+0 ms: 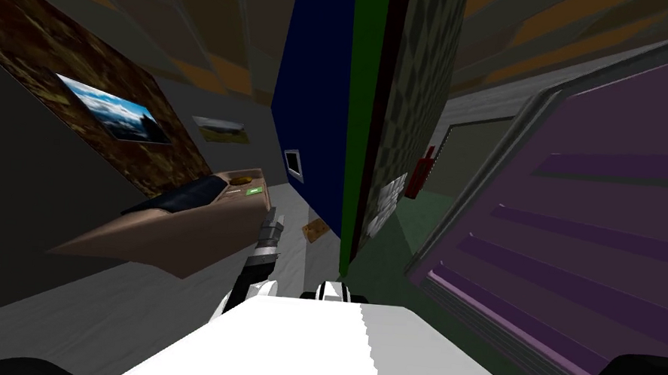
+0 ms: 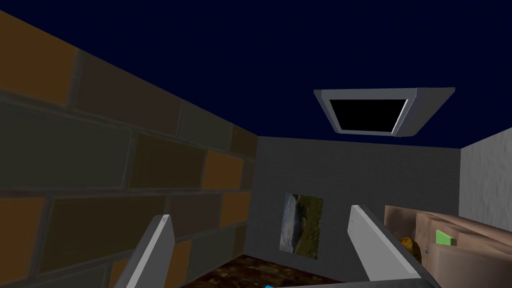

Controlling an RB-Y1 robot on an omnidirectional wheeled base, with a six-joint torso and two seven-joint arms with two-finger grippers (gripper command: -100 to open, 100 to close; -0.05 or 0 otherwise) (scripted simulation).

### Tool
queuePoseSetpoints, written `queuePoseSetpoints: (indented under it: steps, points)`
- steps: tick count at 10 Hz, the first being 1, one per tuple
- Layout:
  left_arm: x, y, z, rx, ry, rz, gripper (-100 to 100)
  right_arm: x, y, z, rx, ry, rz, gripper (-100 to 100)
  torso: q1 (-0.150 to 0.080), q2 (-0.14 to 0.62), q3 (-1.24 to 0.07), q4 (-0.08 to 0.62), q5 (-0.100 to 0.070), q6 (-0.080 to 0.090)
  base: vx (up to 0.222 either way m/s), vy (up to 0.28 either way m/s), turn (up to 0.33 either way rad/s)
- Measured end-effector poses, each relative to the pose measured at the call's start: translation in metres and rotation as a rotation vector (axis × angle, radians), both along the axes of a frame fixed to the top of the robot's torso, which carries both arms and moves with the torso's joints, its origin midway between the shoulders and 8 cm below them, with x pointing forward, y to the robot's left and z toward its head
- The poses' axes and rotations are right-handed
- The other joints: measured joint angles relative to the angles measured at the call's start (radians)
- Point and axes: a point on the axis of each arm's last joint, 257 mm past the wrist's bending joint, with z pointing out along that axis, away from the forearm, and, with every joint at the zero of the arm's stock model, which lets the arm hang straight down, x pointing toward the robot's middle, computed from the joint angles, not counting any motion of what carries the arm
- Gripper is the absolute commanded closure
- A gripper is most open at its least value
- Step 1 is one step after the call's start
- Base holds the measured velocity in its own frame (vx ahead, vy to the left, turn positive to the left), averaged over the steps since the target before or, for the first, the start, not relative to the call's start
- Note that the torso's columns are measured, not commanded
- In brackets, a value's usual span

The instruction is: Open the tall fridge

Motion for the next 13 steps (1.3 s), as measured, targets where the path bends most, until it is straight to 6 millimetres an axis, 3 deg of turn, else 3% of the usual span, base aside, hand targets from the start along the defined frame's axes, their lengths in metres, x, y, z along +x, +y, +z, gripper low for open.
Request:
queuePoseSetpoints:
  steps: [7,8,13]
  points:
    - [0.000,0.000,0.000,0.000,0.000,0.000,0,0.033,0.047,0.039,-0.004,0.002,0.104,-100,-0.001,0.000,0.000,0.000,0.000,0.000,0.053,-0.063,-0.140]
    - [0.000,0.000,0.000,0.000,0.000,0.000,0,0.034,0.048,0.040,-0.001,0.002,0.107,0,0.000,0.002,0.001,0.001,0.000,0.000,0.006,-0.006,0.006]
    - [0.000,0.000,0.000,0.000,0.000,0.000,0,0.034,0.047,0.039,-0.001,0.002,0.107,0,-0.002,0.000,0.000,0.000,-0.001,0.000,0.000,0.000,0.000]
